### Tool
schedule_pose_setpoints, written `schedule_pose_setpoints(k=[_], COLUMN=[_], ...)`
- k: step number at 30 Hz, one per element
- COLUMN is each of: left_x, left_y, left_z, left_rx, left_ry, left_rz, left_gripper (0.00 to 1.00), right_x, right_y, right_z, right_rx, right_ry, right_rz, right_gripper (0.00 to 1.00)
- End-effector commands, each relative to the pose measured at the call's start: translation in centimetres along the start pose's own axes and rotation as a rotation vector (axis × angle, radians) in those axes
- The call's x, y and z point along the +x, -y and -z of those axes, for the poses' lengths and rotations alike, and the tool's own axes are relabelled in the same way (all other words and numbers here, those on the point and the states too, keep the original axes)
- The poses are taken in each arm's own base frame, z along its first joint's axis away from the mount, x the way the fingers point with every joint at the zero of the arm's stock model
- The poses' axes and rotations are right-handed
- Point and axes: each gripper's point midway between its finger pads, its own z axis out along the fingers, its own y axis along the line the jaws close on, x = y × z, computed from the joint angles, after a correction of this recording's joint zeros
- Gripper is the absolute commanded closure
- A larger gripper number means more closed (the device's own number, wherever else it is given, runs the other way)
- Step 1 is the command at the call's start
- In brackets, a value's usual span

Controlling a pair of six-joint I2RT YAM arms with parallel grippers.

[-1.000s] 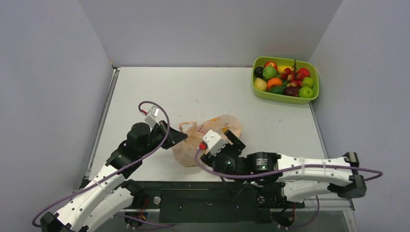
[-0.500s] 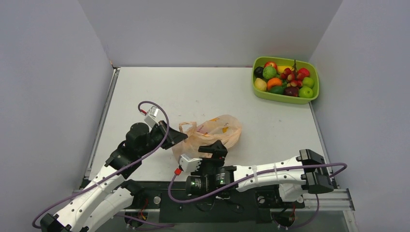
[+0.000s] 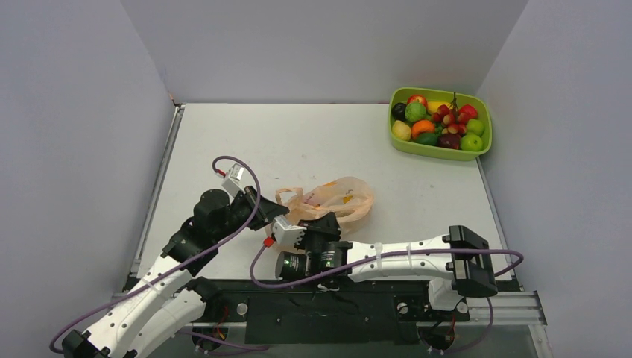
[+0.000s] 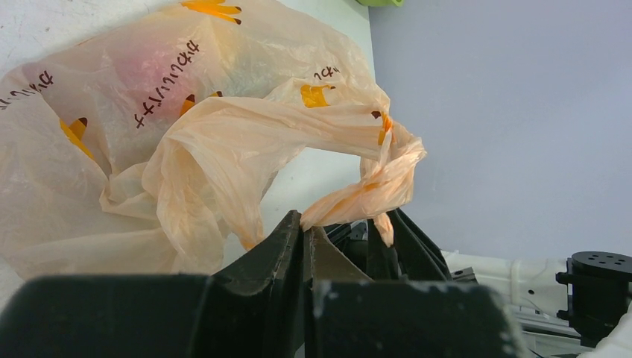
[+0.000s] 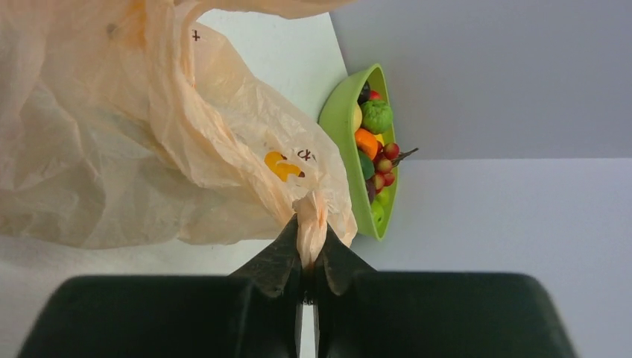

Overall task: Take the fake fruits out of the plastic bag
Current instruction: Adjust the plastic bag at the center of the board.

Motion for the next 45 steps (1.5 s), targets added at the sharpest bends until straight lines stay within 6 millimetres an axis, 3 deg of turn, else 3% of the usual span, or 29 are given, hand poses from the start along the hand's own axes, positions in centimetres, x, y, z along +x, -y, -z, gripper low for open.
schedule_pose_setpoints(k=[1, 7, 12, 15, 18, 19, 21, 25, 29, 34, 39, 40, 43, 45], left_x=[-0.7, -0.8, -1.4, -1.8, -2.4, -2.6, -3.5, -5.7, -9.1, -14.3, -19.1, -19.8, -20.2, -19.7], left_y=[1.1, 1.1, 1.1, 1.1, 1.7, 1.9, 3.1, 4.9, 6.6, 9.0, 14.4, 15.9, 16.0, 15.6], left_z=[0.3, 0.4, 0.6, 0.8, 1.1, 1.2, 1.6, 2.4, 2.9, 2.2, 2.7, 3.4, 3.5, 3.6], left_rx=[0.042, 0.033, 0.023, 0.021, 0.031, 0.035, 0.053, 0.038, 0.007, 0.061, 0.238, 0.261, 0.224, 0.210], left_ry=[0.023, 0.030, 0.054, 0.075, 0.107, 0.114, 0.140, 0.192, 0.267, 0.286, 0.287, 0.306, 0.295, 0.280], left_rz=[-0.012, -0.015, -0.012, 0.001, 0.012, 0.011, 0.004, -0.030, -0.045, 0.007, 0.010, -0.021, -0.083, -0.103], left_gripper=[1.00, 1.00, 1.00, 1.00, 1.00, 1.00, 1.00, 1.00, 1.00, 1.00, 1.00, 1.00, 1.00, 1.00], right_x=[-0.7, 0.3, 1.3, 3.1, 3.9, 4.1, 4.1, 5.1, 6.0, 4.2, 3.3, 3.2, 3.3, 3.6], right_y=[3.0, 5.5, 8.7, 11.1, 13.9, 13.4, 14.4, 15.4, 17.6, 22.2, 26.2, 27.4, 28.8, 28.5], right_z=[-0.3, -1.9, -3.8, -3.8, -3.9, -4.0, -4.1, -5.3, -6.4, -7.0, -7.0, -6.5, -6.5, -6.8], right_rx=[-0.014, -0.146, -0.324, -0.360, -0.404, -0.431, -0.473, -0.519, -0.537, -0.567, -0.530, -0.512, -0.484, -0.482], right_ry=[0.012, 0.022, 0.097, 0.162, 0.276, 0.272, 0.316, 0.308, 0.315, 0.365, 0.393, 0.417, 0.436, 0.415], right_rz=[-0.215, -0.575, -1.071, -1.366, -1.583, -1.639, -1.721, -1.827, -1.894, -1.910, -1.889, -1.881, -1.878, -1.870], right_gripper=[1.00, 1.00, 1.00, 1.00, 1.00, 1.00, 1.00, 1.00, 1.00, 1.00, 1.00, 1.00, 1.00, 1.00])
